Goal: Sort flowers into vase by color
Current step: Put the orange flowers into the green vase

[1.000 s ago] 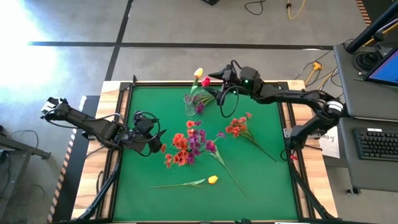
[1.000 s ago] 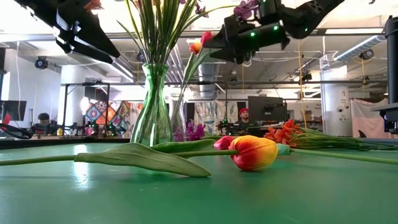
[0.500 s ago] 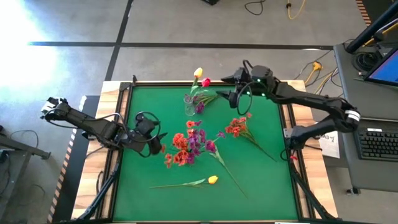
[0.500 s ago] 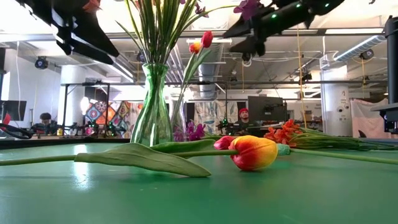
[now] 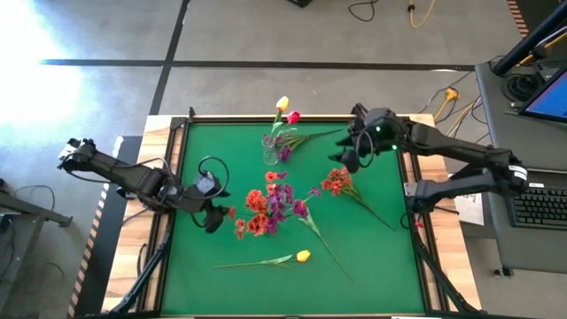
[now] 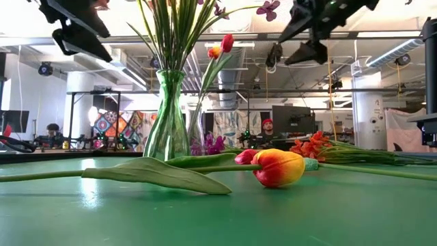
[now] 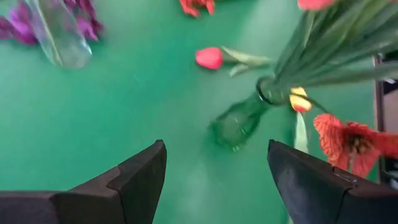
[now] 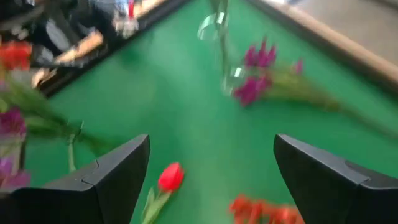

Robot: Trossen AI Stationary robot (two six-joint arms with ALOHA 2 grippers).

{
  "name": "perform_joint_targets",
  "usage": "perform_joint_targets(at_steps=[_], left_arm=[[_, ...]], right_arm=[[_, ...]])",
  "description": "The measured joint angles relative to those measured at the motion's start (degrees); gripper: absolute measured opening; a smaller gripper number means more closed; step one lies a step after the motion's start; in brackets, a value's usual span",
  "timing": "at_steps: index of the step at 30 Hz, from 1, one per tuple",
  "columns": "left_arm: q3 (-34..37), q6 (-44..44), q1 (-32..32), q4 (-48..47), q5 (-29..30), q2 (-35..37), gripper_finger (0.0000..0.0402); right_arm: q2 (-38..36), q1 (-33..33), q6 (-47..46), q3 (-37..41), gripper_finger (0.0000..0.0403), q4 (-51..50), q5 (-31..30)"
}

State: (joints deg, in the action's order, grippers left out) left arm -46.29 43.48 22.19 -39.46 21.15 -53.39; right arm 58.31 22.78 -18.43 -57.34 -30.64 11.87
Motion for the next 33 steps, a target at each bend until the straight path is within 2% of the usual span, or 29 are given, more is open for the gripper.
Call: perform_joint_targets(at_steps=[4,10,17,23,28,33], left_arm=[[1.23,3.33,1.12,-0.11,-4.29,0.00,0.0268],[1.80,6.89,5.38,0.13,-6.82,-1.62,0.0268],[1.82,10.21,11.27,0.41,-6.92,-5.71,0.0268],[1.86,11.27,13.76,0.41,-6.91,-8.02,0.0268],[1.86,11.70,14.95,0.41,-6.83,-8.57,0.0268],[1.86,12.15,17.59,0.39,-6.76,-8.41,0.0268]], right_arm=[[-0.58,-3.75,-3.75,0.00,0.0327,-6.62,0.04],[-0.50,-10.40,-10.83,0.00,0.0327,-14.75,-0.91],[-0.51,-20.90,-21.59,0.09,0.0327,-22.19,-7.57],[0.79,-28.97,-31.77,1.47,0.0327,-25.93,-13.02],[3.15,-31.42,-35.31,4.13,0.0327,-28.19,-17.37],[6.61,-31.42,-36.05,7.99,0.0327,-27.64,-18.73]])
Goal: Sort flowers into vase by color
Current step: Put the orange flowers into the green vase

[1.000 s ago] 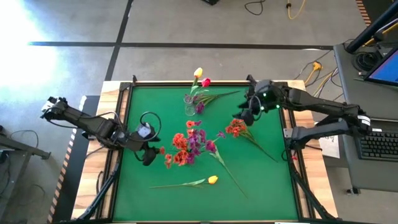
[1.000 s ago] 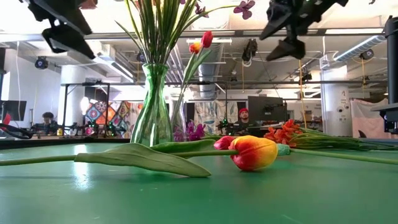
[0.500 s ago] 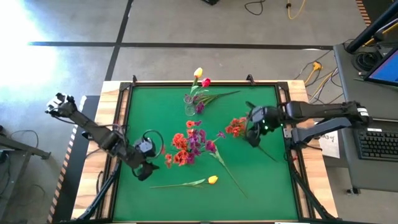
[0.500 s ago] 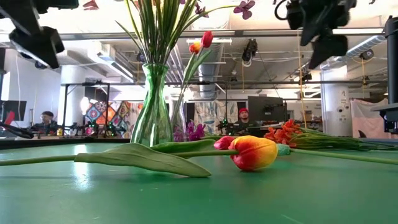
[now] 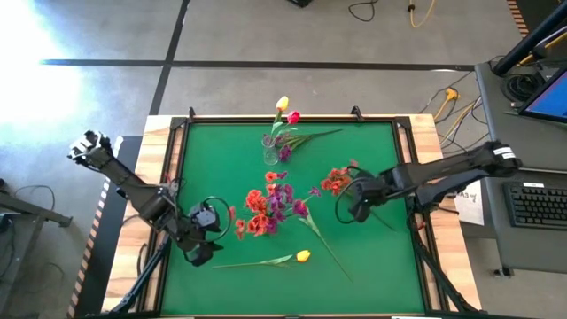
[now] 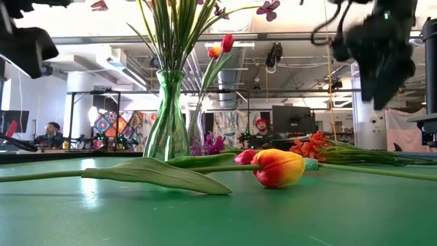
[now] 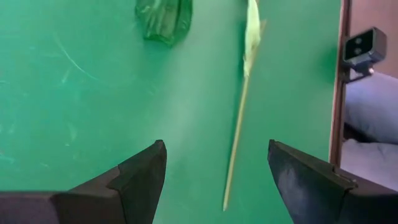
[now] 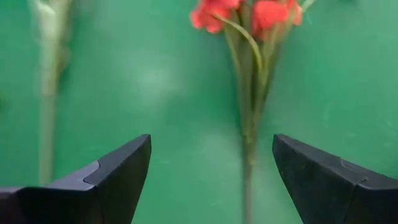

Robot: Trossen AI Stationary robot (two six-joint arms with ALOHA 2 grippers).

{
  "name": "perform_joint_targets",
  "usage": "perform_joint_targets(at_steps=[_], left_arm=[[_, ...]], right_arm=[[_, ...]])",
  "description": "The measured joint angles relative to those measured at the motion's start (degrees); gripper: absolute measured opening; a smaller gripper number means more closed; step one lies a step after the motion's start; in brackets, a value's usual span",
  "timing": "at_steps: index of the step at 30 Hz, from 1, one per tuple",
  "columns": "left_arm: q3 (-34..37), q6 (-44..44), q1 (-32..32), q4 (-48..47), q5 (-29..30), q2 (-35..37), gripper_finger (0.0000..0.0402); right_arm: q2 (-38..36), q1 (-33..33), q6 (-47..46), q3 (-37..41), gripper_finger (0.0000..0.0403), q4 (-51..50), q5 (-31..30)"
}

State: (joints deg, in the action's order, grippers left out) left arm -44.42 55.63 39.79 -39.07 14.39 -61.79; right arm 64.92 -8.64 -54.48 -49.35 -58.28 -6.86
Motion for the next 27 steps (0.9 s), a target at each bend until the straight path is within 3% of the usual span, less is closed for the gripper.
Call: perform_joint_targets(at_steps=[10,27], left_arm=[[0.00,1.96,4.43,-0.01,1.67,0.01,0.0268],[0.00,2.56,5.23,-0.02,3.23,0.03,0.0268]], right_arm=[[7.80,0.02,0.07,3.82,0.0327,4.12,-8.95],[17.20,4.05,4.98,7.38,0.0317,13.34,-9.24]])
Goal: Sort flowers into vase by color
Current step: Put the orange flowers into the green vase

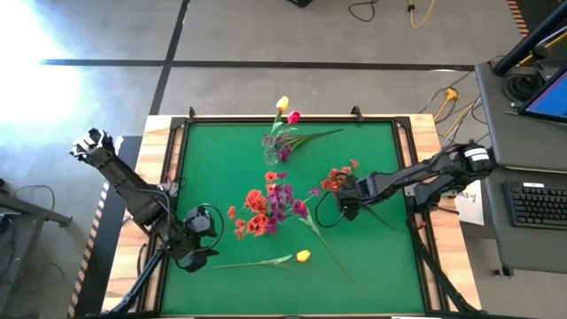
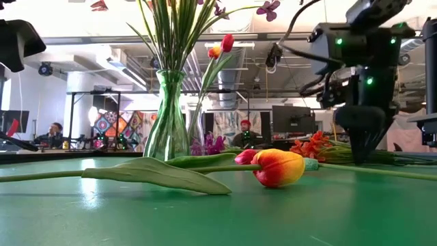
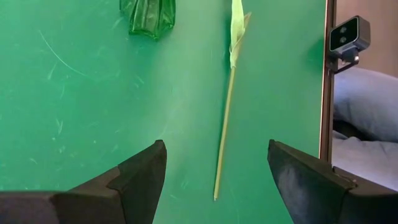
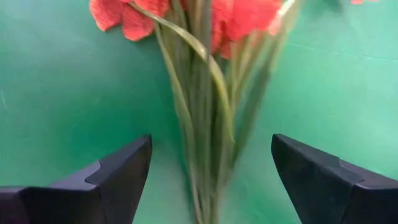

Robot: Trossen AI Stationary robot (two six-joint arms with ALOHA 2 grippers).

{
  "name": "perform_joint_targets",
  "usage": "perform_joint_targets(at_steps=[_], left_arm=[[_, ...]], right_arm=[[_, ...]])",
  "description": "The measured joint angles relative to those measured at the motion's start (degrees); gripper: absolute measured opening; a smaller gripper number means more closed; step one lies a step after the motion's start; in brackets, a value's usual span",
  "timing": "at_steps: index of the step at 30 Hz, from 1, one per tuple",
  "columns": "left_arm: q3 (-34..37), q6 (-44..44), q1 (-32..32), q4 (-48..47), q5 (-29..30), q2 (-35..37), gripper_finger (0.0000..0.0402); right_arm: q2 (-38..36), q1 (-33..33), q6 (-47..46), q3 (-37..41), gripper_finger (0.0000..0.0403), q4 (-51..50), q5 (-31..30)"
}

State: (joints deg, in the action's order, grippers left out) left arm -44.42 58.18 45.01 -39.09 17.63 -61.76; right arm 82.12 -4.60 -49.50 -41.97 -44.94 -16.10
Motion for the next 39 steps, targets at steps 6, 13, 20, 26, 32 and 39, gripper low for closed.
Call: perform_joint_targets(at_steps=[6,13,20,26,32,39], left_arm=[[0.00,0.48,0.00,0.02,0.00,0.00,0.0268],[0.00,1.10,0.09,0.02,0.80,0.00,0.0268],[0.04,1.10,0.07,0.02,1.51,0.02,0.0268],[0.07,1.08,0.07,0.00,2.00,0.00,0.0268],[0.09,1.08,0.07,-0.15,3.17,0.02,0.0268],[0.09,1.10,0.07,-0.17,5.68,0.02,0.0268]], right_arm=[[0.02,1.00,1.31,1.85,0.0242,4.54,2.01],[-1.67,1.00,1.43,2.07,0.0119,5.30,1.95],[-3.34,1.00,3.05,2.11,0.0030,5.06,1.77],[-9.07,0.72,4.10,2.11,0.0019,5.17,-0.02],[-18.66,-0.84,7.20,2.11,0.0020,11.94,-4.27],[-29.01,-4.54,15.36,2.09,0.0019,23.74,-8.55]])
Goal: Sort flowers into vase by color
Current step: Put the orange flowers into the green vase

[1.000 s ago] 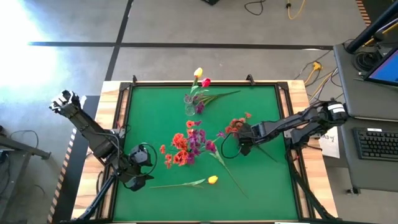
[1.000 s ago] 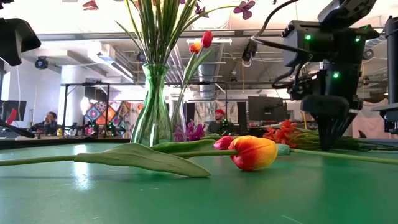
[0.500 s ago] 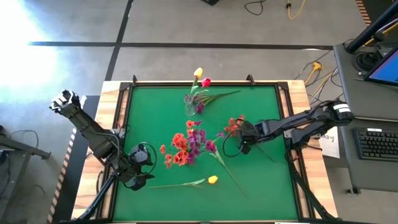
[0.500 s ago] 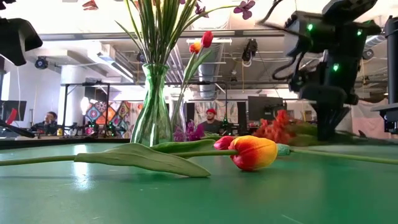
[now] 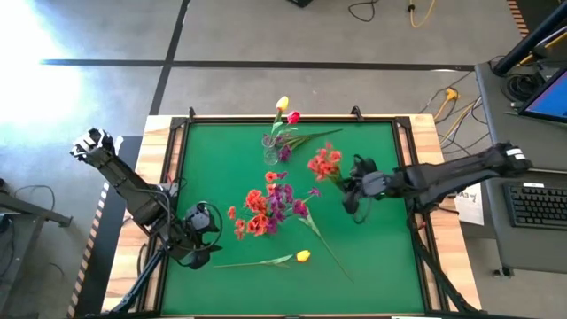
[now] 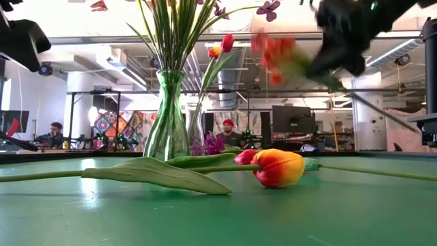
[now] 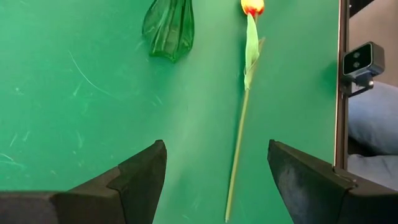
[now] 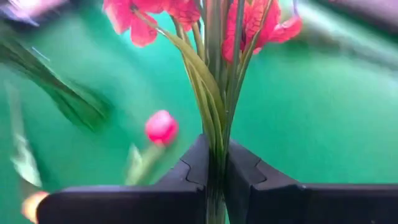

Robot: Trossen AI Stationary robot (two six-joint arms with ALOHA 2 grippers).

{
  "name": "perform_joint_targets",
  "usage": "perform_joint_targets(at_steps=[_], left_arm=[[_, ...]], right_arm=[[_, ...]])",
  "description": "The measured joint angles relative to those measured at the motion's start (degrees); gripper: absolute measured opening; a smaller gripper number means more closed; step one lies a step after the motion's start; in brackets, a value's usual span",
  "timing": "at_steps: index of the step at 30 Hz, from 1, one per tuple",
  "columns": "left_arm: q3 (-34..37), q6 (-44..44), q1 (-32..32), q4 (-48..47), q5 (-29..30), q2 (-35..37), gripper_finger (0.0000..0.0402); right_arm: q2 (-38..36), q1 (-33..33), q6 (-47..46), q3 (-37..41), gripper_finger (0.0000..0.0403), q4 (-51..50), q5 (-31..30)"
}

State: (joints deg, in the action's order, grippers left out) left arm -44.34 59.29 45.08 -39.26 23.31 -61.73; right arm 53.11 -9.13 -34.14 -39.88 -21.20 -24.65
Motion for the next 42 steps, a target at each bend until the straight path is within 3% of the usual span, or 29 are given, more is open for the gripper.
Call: perform_joint_targets(at_steps=[6,16,30,42], left_arm=[[0.00,0.01,0.00,-0.11,0.74,0.00,0.0268],[0.00,0.02,-0.07,-0.15,2.82,0.00,0.0268],[0.00,0.23,-0.09,-0.16,3.60,0.00,0.0268],[0.00,0.22,-0.09,-0.13,4.81,0.00,0.0268]], right_arm=[[-7.04,-3.58,10.30,0.00,0.0018,10.01,-7.01],[-9.61,-9.74,24.61,-0.02,0.0018,25.42,-6.58],[-0.99,-20.46,39.99,1.77,0.0018,51.84,-6.21],[12.45,-21.77,47.79,1.79,0.0018,74.09,-0.31]])
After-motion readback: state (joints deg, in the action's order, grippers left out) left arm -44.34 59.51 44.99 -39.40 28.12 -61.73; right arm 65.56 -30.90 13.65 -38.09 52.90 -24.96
